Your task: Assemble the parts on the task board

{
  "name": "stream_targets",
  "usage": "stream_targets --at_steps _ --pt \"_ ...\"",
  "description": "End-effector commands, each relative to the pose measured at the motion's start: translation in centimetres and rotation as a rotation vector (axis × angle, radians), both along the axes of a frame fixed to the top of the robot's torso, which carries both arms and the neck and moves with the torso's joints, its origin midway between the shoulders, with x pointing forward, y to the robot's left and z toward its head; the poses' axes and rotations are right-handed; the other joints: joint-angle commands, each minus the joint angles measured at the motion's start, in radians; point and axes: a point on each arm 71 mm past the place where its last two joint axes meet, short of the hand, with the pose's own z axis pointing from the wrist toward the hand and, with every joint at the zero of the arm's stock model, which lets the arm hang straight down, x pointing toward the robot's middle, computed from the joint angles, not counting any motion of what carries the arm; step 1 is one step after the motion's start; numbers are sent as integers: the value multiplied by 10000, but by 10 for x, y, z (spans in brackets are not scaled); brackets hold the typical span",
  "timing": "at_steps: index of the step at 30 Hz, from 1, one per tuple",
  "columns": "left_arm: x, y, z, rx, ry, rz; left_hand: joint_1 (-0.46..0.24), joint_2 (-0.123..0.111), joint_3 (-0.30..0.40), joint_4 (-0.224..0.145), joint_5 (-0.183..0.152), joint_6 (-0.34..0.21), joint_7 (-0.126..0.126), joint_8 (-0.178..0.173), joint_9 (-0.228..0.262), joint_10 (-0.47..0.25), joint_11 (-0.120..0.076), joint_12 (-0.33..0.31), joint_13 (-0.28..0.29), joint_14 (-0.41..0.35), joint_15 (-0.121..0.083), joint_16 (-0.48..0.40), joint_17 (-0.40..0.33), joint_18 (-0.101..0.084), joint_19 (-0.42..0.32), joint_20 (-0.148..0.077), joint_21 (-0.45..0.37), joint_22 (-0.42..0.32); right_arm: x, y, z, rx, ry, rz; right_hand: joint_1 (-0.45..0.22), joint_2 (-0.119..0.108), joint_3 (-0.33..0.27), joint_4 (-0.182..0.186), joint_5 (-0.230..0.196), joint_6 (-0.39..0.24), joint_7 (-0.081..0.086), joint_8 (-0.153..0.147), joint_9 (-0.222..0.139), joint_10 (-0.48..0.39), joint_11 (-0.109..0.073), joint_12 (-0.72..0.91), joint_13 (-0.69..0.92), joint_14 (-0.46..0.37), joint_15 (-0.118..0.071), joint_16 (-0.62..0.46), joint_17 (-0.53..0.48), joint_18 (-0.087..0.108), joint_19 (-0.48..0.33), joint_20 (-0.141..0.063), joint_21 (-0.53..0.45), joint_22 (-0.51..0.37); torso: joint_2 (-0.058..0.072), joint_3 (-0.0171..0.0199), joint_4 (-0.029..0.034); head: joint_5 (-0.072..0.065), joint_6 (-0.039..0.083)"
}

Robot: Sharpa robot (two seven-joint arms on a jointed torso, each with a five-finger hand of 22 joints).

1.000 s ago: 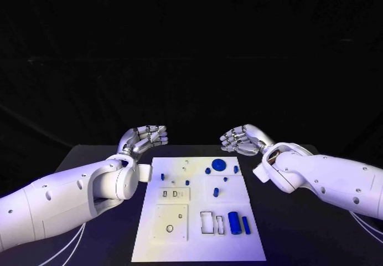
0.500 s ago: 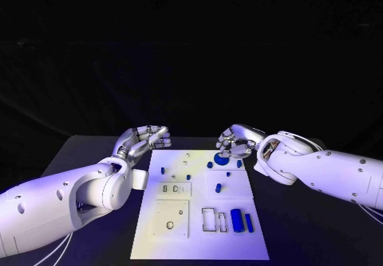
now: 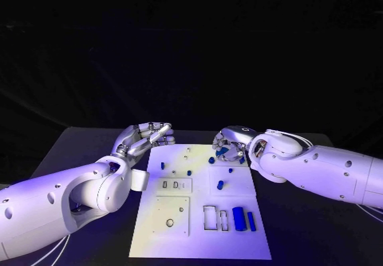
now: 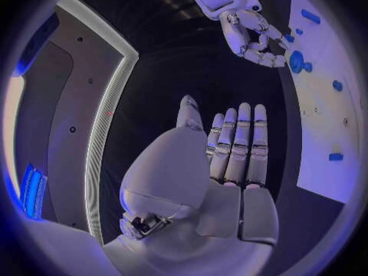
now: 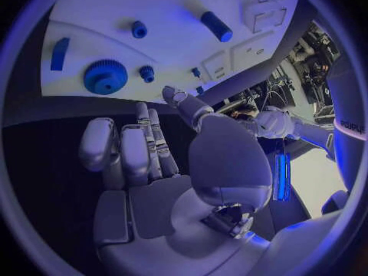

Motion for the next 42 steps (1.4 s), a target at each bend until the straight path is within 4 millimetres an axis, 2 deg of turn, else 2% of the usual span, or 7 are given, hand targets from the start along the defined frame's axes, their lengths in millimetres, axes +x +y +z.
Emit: stream_targets --at_steps 1,14,22,27,31,34,42 --pt "-1 -4 3 -130 -41 -329 -3 124 -66 -17 72 -52 178 -37 18 -81 26 -57 -15 -90 -17 -72 17 92 -26 40 -37 -16 1 1 -3 -730 -150 -117 -8 -77 -45 41 -35 -88 8 -63 16 -116 3 -31 -11 147 3 152 152 -127 135 10 159 245 120 -9 40 4 4" --pt "-3 -6 5 -271 42 -389 1 143 -87 -19 74 -51 181 -31 30 -110 37 -62 -16 -123 -7 -93 28 90 -40 47 -45 -24 4 9 -12 -824 -81 -120 50 -2 -44 78 -23 -78 12 -76 46 -154 9 -4 -2 199 11 288 242 -162 257 27 319 481 295 13 137 3 -60" --pt "-3 -5 5 -317 109 -340 4 155 -97 -20 75 -52 184 -29 36 -128 42 -64 -17 -138 -1 -103 34 88 -47 51 -49 -28 5 10 -15 -828 -71 -140 126 95 27 106 -128 -15 -8 -65 84 -91 -6 47 22 237 4 416 348 -193 358 30 454 690 344 24 164 1 -91" --pt "-2 -4 5 -332 133 -331 5 156 -97 -20 76 -52 184 -29 36 -128 42 -64 -17 -138 -1 -103 34 88 -47 51 -49 -28 5 12 -16 -836 -29 -129 134 155 101 155 -188 76 -44 -37 123 17 -38 100 51 268 -16 514 425 -218 435 20 558 852 351 24 155 62 -152" --pt "-2 -4 6 -342 160 -322 7 163 -101 -21 77 -56 186 -29 38 -136 44 -65 -18 -143 1 -107 37 88 -50 53 -51 -29 5 13 -17 -802 -11 -114 144 211 253 211 -350 196 -100 5 179 158 -85 151 85 275 -54 581 446 -248 526 -9 675 1042 343 23 139 89 -200" --pt "-2 -4 6 -347 176 -323 10 174 -103 -21 80 -60 188 -30 41 -145 46 -66 -18 -148 3 -110 41 89 -53 54 -52 -31 5 13 -17 -724 -34 -173 136 339 532 344 -462 472 -217 141 301 414 -173 222 129 319 -129 731 568 -323 758 -64 911 1438 339 17 142 89 -230" --pt "-2 -4 5 -384 270 -320 21 220 -115 -22 88 -98 199 -44 47 -180 61 -66 -19 -157 9 -119 62 90 -59 61 -54 -37 5 11 -16 -542 -73 -506 479 663 1258 525 -1219 1079 -512 624 819 1219 -485 369 323 369 -386 952 667 -494 1277 -306 1400 2285 345 19 141 105 -268"
